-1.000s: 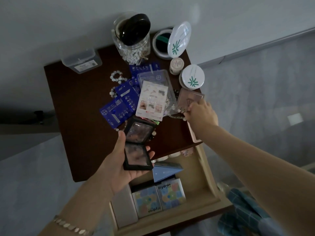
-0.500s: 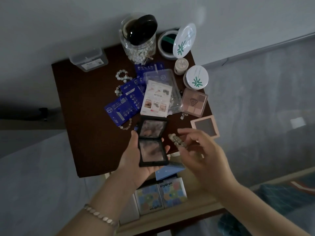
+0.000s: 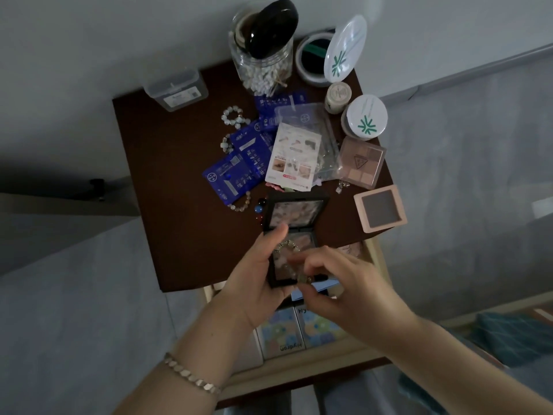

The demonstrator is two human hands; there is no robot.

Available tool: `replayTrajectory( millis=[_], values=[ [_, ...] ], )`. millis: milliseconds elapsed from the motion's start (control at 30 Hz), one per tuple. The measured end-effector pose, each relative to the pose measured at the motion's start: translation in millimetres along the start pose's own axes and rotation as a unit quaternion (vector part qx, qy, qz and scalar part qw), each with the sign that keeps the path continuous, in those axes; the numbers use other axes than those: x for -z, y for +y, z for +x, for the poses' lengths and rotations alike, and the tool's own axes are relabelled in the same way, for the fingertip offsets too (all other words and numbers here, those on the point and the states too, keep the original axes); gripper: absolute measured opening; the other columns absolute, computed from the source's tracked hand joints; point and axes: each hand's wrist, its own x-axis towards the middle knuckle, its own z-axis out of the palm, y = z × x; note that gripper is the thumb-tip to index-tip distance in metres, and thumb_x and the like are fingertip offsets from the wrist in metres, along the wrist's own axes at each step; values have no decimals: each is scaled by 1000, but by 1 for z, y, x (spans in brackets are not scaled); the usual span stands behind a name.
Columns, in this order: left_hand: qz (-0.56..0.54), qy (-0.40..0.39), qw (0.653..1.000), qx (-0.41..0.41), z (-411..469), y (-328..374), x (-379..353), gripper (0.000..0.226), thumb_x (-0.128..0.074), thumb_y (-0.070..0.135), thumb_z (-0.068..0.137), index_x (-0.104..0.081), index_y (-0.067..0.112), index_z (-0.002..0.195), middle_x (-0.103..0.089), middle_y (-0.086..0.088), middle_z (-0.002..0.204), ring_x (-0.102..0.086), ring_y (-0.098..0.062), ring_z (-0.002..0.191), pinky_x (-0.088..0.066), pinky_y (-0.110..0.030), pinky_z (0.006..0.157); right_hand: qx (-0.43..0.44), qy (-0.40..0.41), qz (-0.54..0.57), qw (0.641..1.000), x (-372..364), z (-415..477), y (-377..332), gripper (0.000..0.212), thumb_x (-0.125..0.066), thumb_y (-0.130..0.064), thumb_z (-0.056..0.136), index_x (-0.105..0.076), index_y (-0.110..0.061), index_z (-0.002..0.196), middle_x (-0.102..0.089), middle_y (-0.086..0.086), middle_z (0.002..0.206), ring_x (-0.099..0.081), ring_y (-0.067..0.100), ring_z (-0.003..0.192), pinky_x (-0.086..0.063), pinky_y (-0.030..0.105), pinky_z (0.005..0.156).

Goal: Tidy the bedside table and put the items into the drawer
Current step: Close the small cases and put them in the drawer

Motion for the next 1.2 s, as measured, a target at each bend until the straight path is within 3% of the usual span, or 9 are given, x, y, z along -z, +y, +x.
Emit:
replayTrajectory(
  millis=[133, 267, 333, 600, 733, 833, 967, 1133, 1200],
  values=[
    [-6, 0, 997, -73, -2, -4, -1, 40, -59, 13, 69, -60, 19, 108, -71, -8, 101, -69, -21, 86, -58, -39, 70, -97, 64, 99, 988, 4, 2, -7, 18, -67, -18, 78, -56, -32, 80, -63, -10, 88, -62, 1, 85, -50, 10, 72],
    [11, -9, 994, -107, -5, -4, -3, 45, -58, 14, 70, -58, 21, 114, -70, -10, 108, -68, -26, 95, -54, -46, 83, -240, 134, 125, 953, 7, 9, -10, 19, -69, -18, 78, -60, -34, 76, -63, -9, 74, -57, -3, 66, -46, 6, 56],
    [27, -27, 993, -112, -7, -3, -4, 40, -57, 12, 73, -59, 22, 111, -71, -8, 104, -69, -24, 92, -56, -43, 80, -274, 137, 152, 940, 10, 12, -8, 16, -72, -19, 76, -62, -31, 73, -62, -8, 64, -53, -4, 55, -43, 6, 50],
    [88, -81, 987, -109, -13, 0, -4, 36, -58, 12, 71, -58, 21, 107, -72, -3, 95, -70, -17, 83, -59, -33, 69, -223, 180, 68, 956, 0, 14, -4, 29, -77, -20, 69, -53, -38, 71, -56, -11, 82, -53, -3, 73, -44, 7, 63],
    [123, -73, 983, -115, -14, 2, -2, 46, -59, 5, 70, -56, 16, 115, -70, -6, 101, -70, -19, 87, -58, -30, 67, -280, 174, 191, 925, -2, 14, -1, 28, -77, -20, 68, -53, -28, 82, -61, -5, 81, -56, 2, 69, -49, 11, 61],
    [122, -67, 985, -103, -13, 4, -2, 50, -59, 5, 70, -53, 13, 119, -70, -6, 100, -70, -19, 85, -57, -30, 62, -284, 169, 281, 901, 6, 14, -1, 32, -66, -35, 66, -55, -23, 93, -62, 0, 84, -59, 2, 69, -50, 12, 61],
    [151, -54, 985, -64, -11, 5, -1, 41, -57, -3, 78, -55, 22, 110, -70, -5, 103, -70, -21, 87, -59, -37, 68, -198, 129, 343, 909, 24, 11, -1, 33, -55, -34, 88, -51, -30, 120, -62, -2, 112, -62, 8, 99, -54, 20, 76],
    [47, -82, 996, 4, -16, 3, 1, 39, -51, 11, 74, -60, 22, 111, -69, -10, 107, -67, -30, 96, -54, -54, 78, -161, 94, 333, 924, 28, 9, -7, 23, -57, -28, 75, -62, -23, 97, -68, -18, 92, -64, 0, 89, -51, 12, 67],
    [-26, -104, 994, 8, -18, 5, 1, 43, -45, 26, 75, -59, 20, 115, -67, -15, 112, -65, -35, 100, -51, -58, 82, -150, 71, 291, 942, 24, 4, -2, 19, -65, -31, 75, -65, -26, 93, -65, -20, 105, -60, -2, 99, -51, 12, 72]
  ],
)
